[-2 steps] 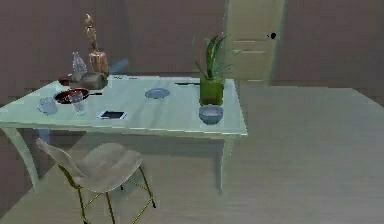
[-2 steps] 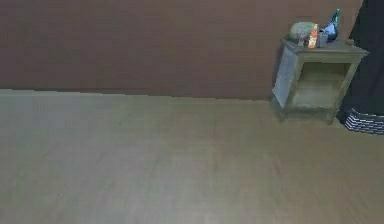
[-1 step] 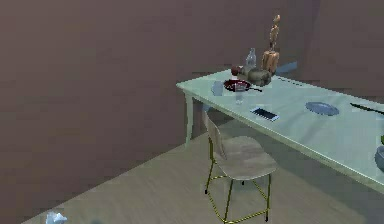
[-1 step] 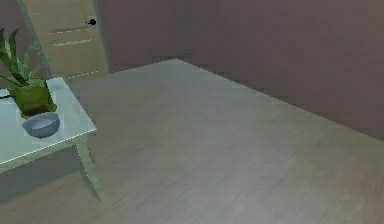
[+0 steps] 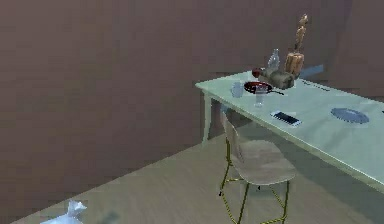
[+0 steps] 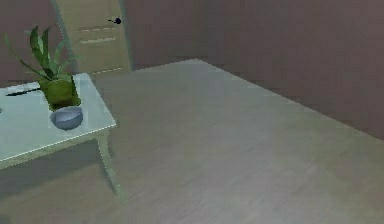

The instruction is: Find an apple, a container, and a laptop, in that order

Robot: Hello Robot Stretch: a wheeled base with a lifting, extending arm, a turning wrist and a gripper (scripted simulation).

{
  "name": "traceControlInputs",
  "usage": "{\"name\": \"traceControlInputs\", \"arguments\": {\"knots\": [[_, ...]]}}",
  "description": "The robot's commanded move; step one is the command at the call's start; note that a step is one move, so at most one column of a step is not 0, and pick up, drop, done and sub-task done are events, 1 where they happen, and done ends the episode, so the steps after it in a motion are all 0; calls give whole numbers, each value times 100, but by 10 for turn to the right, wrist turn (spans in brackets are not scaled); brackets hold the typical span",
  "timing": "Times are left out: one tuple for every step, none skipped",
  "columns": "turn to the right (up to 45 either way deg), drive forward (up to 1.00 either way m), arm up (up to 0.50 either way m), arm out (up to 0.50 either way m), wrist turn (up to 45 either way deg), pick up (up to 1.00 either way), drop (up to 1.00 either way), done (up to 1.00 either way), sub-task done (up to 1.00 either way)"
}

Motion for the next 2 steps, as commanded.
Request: {"name": "traceControlInputs", "arguments": {"knots": [[0,70,0,0,0,0,0,0,0],[-330,0,0,0,0,0,0,0,0]]}}
